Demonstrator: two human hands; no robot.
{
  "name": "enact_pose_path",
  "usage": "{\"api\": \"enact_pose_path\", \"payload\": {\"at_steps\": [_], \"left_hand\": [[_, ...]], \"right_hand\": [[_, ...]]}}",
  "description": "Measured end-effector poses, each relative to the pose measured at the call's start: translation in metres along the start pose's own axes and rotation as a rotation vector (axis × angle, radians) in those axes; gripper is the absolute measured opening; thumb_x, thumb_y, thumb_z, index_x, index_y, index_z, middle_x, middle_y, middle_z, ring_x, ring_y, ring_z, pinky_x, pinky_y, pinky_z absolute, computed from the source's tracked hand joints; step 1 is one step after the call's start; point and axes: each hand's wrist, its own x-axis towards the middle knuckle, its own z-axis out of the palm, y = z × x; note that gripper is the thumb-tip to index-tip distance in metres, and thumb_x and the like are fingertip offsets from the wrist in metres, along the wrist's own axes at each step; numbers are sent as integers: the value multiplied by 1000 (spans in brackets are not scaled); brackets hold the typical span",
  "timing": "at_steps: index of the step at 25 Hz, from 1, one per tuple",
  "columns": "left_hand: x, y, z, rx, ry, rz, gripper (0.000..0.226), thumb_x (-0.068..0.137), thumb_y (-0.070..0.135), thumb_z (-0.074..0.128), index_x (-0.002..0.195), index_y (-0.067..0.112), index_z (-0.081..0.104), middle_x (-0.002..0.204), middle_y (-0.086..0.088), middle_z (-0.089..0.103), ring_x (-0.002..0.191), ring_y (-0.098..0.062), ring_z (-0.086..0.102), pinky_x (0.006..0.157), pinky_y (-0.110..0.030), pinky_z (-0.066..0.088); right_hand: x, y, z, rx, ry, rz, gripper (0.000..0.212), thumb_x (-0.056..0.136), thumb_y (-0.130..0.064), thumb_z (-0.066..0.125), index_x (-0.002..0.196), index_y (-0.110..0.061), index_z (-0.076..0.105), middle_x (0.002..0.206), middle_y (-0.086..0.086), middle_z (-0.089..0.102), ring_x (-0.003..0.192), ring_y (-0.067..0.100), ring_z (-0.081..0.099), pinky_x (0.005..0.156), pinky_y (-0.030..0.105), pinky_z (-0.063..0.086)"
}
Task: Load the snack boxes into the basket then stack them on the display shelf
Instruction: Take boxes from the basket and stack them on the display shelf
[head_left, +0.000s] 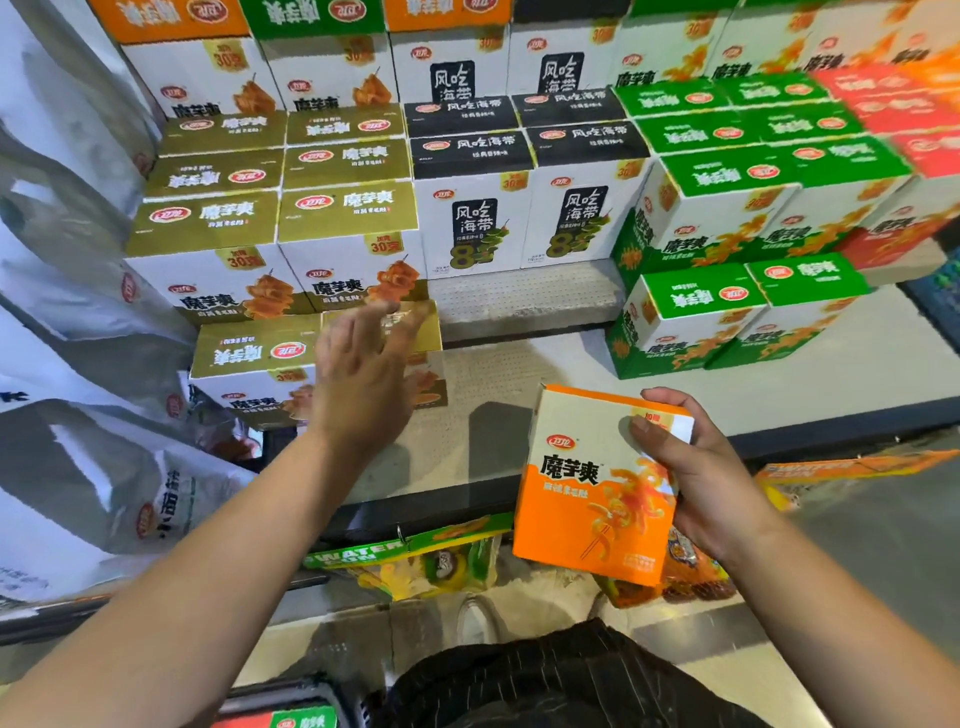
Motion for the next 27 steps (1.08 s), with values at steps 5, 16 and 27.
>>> {"api": "enact_pose_path", "payload": {"at_steps": [5,16,27], "left_hand": [[-3,79,-19,-776,-320,34,45,88,46,55,128,26,53,126,5,53,119,-18,52,101,-36,45],[25,262,-49,-1367,-678,-431,31,87,27,70,110,40,55,116,9,64,100,-10,69,79,-31,58],[72,424,-69,-1465,-564,-522,30,89,15,67,113,32,58,114,-5,63,91,-17,73,77,-40,61]], "right_hand": [[-15,-1,-20,81,74,-48,70,49,-28,94,110,-25,59,98,11,72,86,33,72,66,46,60],[-61,-55,-151,75,72,-71,47,69,-17,74,112,-25,57,107,12,69,89,33,72,76,53,56],[-89,-153,-283,-64,-19,-169,59,68,-20,75,123,-26,54,103,7,70,84,25,73,61,38,59]]}}
